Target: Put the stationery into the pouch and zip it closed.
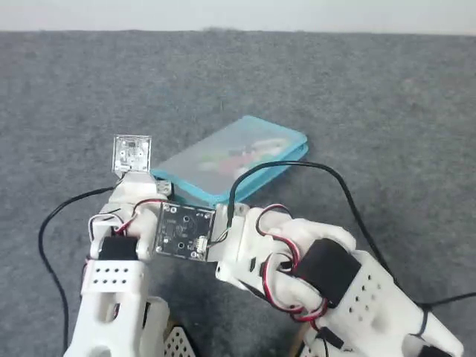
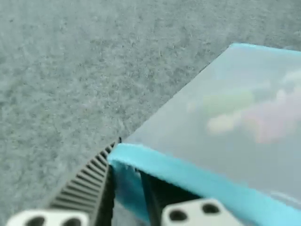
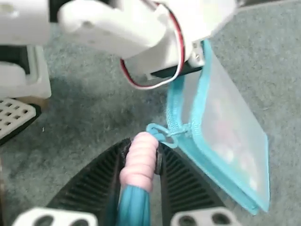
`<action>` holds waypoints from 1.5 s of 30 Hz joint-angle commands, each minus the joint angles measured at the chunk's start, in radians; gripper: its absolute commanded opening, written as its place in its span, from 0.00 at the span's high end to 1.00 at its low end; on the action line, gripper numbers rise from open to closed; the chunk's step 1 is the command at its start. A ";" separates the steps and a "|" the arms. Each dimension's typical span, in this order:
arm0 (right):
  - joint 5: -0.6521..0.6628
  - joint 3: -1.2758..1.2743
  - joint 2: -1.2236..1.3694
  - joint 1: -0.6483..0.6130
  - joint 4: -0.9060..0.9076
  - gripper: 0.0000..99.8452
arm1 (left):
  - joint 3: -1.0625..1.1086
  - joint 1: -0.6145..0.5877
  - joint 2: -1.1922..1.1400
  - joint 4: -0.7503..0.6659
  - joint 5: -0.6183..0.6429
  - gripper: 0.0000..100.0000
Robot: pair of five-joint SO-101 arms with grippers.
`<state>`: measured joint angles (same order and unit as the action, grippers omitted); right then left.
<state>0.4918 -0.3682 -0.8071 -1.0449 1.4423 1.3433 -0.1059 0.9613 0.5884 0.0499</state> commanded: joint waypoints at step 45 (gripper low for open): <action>-0.339 -0.413 0.542 0.371 -0.819 0.91 | 0.005 -0.035 0.129 -0.005 0.074 0.99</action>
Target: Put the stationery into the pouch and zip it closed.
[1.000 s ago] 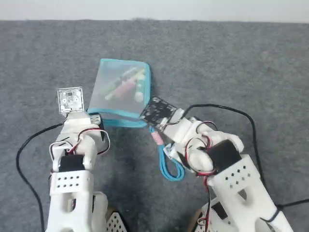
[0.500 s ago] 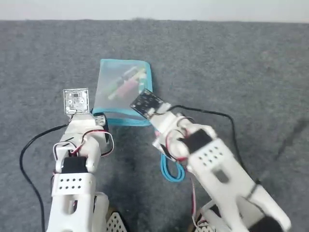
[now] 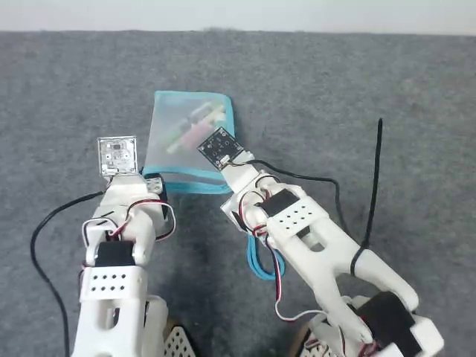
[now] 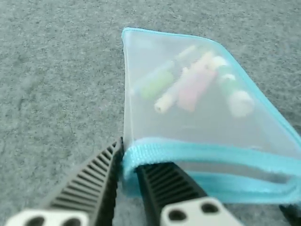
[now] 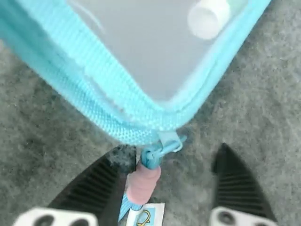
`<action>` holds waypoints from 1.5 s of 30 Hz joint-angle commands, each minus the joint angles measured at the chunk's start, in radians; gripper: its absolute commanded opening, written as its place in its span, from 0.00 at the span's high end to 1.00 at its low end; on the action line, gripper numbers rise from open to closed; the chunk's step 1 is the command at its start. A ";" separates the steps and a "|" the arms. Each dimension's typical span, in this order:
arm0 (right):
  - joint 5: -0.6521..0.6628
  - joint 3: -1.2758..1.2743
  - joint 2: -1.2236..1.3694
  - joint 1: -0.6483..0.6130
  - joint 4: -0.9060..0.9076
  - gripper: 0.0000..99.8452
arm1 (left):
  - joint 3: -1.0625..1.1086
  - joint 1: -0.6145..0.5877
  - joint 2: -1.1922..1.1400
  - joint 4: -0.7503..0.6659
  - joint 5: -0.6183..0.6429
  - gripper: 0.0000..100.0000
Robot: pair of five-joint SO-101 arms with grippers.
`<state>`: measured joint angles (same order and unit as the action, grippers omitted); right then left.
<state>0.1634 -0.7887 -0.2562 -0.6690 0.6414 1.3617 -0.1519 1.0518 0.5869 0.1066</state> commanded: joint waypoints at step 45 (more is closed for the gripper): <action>-0.086 0.011 -0.329 -0.159 0.346 0.77 | 0.001 -0.025 0.048 -0.028 0.048 0.99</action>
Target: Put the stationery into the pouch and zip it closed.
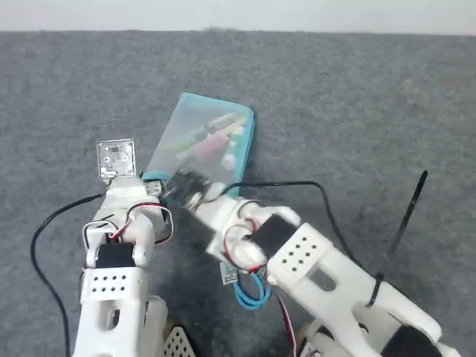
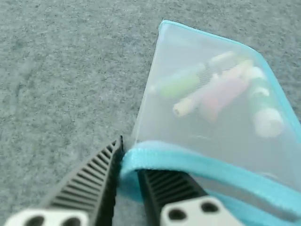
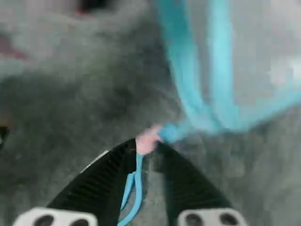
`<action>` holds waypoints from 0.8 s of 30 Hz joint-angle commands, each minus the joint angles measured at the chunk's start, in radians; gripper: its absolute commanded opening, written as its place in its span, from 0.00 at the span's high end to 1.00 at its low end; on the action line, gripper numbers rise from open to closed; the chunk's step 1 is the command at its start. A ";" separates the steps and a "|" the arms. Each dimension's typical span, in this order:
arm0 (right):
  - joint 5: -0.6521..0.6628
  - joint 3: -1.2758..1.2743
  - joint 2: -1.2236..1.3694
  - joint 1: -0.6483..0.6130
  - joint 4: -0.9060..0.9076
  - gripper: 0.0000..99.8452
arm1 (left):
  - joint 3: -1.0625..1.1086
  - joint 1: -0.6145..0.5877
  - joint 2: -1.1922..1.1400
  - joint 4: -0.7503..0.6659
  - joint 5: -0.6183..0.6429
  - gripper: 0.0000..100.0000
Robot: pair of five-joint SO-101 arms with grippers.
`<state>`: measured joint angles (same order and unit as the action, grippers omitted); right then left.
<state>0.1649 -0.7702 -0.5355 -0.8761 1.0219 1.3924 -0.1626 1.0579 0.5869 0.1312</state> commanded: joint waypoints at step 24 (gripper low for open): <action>-0.103 -0.020 0.194 0.142 -0.269 0.76 | 0.015 0.064 0.034 -0.110 0.028 0.99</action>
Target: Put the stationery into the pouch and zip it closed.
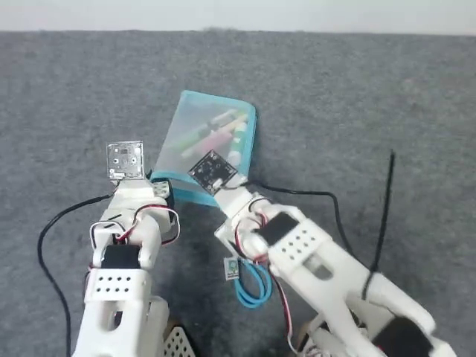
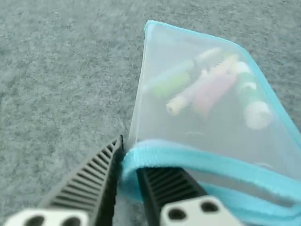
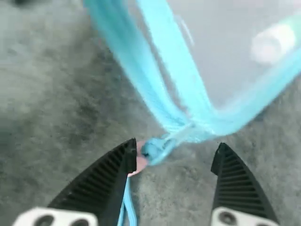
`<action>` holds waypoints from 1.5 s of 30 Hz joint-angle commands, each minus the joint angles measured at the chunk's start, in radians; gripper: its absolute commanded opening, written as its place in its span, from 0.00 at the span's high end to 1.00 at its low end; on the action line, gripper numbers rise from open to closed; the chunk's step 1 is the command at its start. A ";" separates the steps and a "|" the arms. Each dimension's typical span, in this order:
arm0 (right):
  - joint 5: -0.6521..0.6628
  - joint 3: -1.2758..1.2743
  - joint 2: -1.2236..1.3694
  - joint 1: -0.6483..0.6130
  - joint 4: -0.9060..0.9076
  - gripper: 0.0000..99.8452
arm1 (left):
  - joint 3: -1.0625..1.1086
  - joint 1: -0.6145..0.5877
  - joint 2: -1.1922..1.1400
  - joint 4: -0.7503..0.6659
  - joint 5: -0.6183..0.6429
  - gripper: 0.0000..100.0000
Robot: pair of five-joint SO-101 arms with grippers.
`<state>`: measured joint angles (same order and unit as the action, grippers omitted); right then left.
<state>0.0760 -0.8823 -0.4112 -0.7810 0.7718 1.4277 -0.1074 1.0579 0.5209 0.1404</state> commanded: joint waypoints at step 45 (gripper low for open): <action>0.233 0.399 -0.188 -0.202 0.367 0.99 | -0.044 0.057 0.032 -0.046 0.077 0.99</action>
<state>0.2892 -0.4849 -0.5217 -0.9697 1.1646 1.4277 -0.0629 1.0579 0.5086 0.2279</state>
